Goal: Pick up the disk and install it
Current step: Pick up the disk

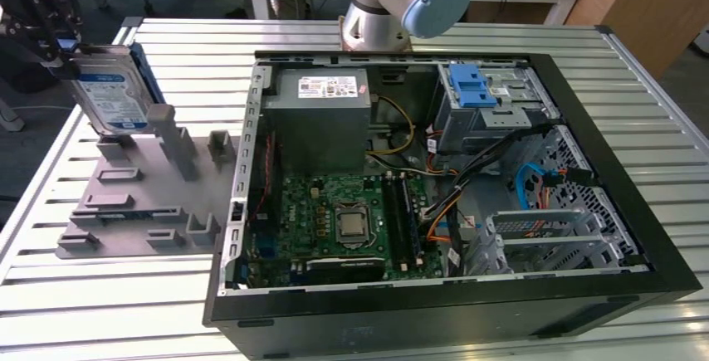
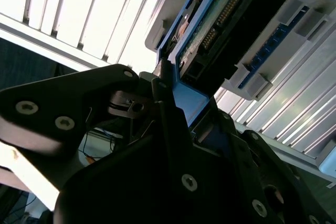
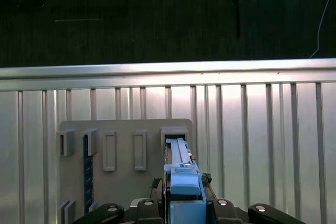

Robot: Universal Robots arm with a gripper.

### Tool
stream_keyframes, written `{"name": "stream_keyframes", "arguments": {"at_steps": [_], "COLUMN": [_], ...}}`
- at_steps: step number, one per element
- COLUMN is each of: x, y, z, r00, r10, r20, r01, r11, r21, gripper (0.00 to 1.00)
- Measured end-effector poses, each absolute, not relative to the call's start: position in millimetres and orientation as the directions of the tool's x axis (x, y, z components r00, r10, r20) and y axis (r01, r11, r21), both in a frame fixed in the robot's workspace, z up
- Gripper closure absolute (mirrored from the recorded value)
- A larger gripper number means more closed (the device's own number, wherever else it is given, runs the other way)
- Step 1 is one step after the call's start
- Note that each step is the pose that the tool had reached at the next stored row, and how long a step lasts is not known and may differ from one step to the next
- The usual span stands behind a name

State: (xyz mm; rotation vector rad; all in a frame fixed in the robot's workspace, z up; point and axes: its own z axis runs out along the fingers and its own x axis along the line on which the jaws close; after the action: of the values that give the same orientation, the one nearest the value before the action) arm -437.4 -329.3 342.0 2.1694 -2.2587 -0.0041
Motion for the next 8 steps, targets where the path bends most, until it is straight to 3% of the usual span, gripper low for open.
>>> {"name": "stream_keyframes", "arguments": {"at_steps": [8], "x": [-437.4], "y": [-329.3], "z": [350.1], "r00": [-0.04], "r10": [-0.999], "r20": [0.005], "r01": [-0.999], "r11": [0.04], "r21": [0.009], "gripper": [0.63]}}
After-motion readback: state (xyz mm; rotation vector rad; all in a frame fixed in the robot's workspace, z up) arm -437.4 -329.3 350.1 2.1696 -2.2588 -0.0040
